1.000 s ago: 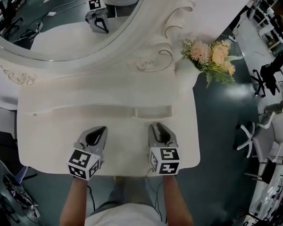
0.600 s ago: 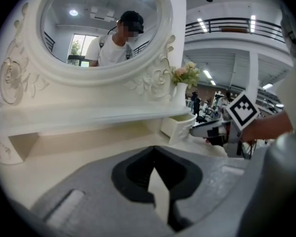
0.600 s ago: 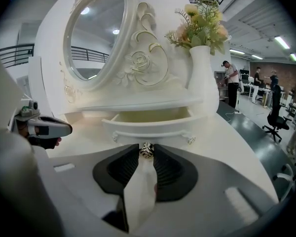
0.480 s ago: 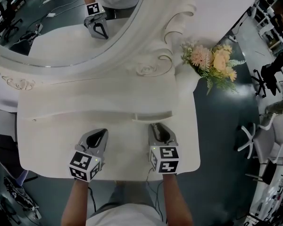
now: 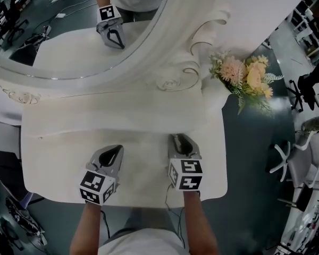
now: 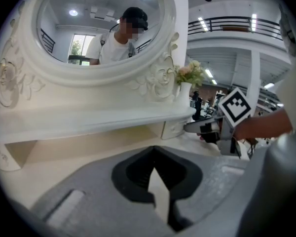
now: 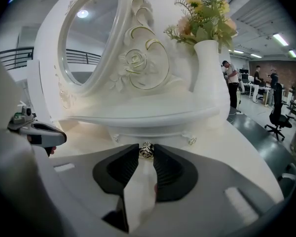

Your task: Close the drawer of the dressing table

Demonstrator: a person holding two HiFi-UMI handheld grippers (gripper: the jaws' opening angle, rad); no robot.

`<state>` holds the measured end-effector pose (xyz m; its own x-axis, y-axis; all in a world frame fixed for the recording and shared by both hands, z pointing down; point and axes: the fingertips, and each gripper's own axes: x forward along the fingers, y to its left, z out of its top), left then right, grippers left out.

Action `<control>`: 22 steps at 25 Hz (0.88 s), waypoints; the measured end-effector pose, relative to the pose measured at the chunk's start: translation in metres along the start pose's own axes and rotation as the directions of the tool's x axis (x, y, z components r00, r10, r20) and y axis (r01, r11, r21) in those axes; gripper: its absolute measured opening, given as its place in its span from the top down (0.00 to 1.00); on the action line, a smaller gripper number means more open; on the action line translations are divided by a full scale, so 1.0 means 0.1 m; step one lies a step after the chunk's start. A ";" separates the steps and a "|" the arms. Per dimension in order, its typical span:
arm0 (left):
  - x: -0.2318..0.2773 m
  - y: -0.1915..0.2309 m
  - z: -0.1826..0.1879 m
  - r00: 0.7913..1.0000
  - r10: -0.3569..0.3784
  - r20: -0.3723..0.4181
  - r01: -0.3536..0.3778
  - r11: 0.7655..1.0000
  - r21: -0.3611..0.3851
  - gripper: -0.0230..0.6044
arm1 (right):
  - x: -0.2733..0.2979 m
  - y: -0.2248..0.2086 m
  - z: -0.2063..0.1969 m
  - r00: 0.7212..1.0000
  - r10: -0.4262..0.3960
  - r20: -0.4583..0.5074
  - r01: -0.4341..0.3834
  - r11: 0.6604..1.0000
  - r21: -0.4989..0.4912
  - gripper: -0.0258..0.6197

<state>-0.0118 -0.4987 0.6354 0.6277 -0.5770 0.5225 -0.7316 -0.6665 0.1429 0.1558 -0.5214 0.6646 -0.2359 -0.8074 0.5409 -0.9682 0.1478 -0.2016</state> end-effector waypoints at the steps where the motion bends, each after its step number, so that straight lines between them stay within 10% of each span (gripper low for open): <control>1: 0.00 0.01 0.00 1.000 0.001 -0.001 -0.001 1.000 -0.002 0.97 | 0.02 0.00 0.01 1.000 0.001 0.001 -0.001 1.000 0.002 0.82; 22: -0.13 -0.04 0.03 1.000 0.021 -0.001 -0.021 1.000 0.007 0.97 | -0.01 0.00 -0.02 1.000 0.001 -0.020 -0.002 0.999 -0.045 0.82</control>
<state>-0.0164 -0.4894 0.6254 0.6118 -0.5903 0.5265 -0.7428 -0.6575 0.1259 0.1556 -0.5196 0.6659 -0.2384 -0.7954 0.5572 -0.9706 0.1746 -0.1659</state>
